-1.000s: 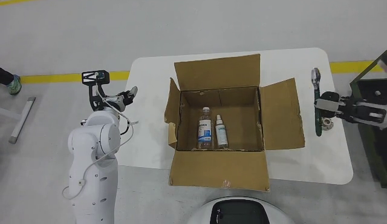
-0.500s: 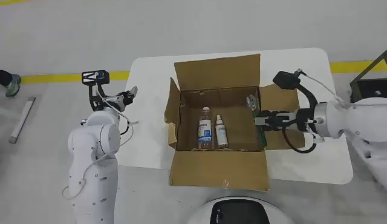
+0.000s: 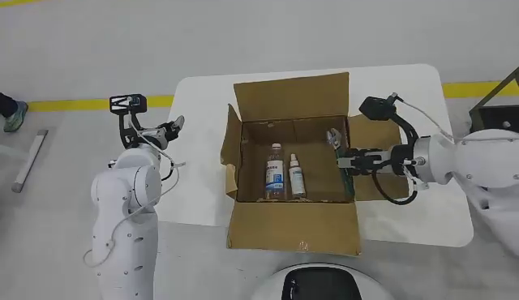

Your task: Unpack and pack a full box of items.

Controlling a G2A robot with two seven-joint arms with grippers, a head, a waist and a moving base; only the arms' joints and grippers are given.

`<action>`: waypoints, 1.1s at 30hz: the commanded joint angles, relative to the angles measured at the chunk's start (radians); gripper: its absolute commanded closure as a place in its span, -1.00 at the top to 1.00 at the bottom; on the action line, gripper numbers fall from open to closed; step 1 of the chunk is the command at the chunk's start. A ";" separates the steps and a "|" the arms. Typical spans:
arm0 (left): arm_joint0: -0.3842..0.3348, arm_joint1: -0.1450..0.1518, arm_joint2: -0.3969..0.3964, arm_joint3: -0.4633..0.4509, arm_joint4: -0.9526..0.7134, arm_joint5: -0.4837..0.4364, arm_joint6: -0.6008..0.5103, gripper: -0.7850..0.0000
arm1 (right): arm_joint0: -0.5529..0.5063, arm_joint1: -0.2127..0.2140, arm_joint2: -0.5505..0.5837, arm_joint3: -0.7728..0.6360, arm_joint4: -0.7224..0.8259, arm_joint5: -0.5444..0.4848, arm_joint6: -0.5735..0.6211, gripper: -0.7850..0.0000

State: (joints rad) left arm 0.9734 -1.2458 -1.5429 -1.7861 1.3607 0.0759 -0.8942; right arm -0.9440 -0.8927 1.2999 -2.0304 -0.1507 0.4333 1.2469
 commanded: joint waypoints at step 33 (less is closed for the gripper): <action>0.000 0.000 0.000 0.000 0.000 0.000 0.000 1.00 | 0.432 -0.184 -0.656 0.457 -0.215 0.263 -0.123 -1.00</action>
State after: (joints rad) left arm 0.9734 -1.2458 -1.5429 -1.7861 1.3607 0.0759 -0.8942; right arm -0.5186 -1.0736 0.6532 -1.5799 -0.3583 0.6915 1.1189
